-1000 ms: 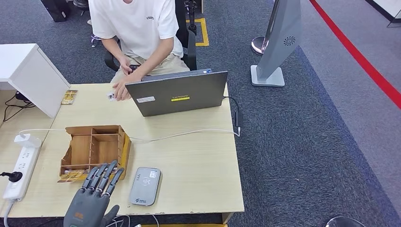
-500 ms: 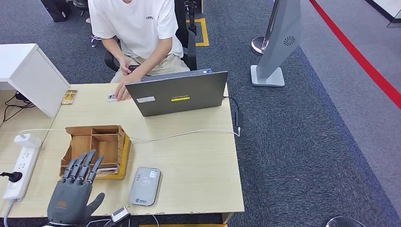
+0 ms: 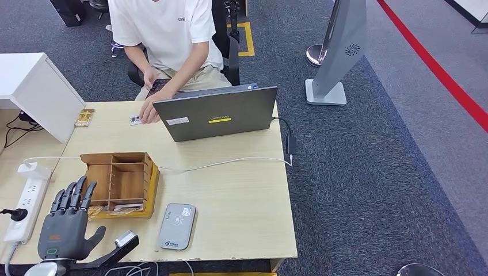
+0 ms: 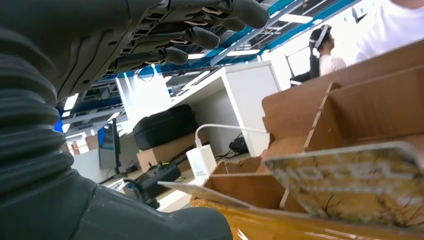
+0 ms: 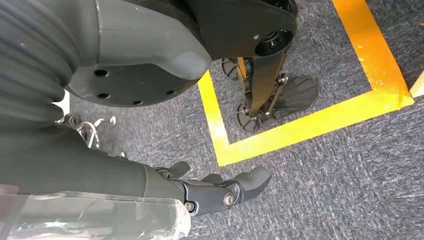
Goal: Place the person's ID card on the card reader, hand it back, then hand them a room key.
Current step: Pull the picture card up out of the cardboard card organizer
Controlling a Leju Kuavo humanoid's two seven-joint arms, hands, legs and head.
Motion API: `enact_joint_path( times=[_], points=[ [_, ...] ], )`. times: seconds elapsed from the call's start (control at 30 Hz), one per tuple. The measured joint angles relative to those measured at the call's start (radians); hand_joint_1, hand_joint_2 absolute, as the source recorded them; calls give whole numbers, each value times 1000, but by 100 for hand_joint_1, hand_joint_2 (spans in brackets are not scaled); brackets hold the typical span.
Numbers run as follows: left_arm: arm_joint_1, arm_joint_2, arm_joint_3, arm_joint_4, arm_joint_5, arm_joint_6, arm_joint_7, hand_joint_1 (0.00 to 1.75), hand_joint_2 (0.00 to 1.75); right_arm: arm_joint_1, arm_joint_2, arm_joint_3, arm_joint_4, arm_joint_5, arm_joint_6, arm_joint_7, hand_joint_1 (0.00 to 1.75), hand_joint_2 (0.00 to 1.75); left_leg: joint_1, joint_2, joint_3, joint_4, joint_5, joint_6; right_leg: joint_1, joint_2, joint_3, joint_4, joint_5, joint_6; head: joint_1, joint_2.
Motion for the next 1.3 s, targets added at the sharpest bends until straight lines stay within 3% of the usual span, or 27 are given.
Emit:
enact_joint_path(
  times=[0.63, 1.3],
  points=[
    [-137, -104, 35, 272, -93, 42, -11, 0, 175, -7, 0, -9, 1, 52, 4, 0, 0, 175, 0, 0, 0, 0, 0, 0, 0, 0, 0, 0, 0, 0, 0, 0],
    [-172, -148, 26, 318, -112, 52, -11, 0, 175, -8, 5, -17, 3, 71, 4, -1, 0, 175, 0, 0, 0, 0, 0, 0, 0, 0, 0, 0, 0, 0, 0, 0]
  ],
)
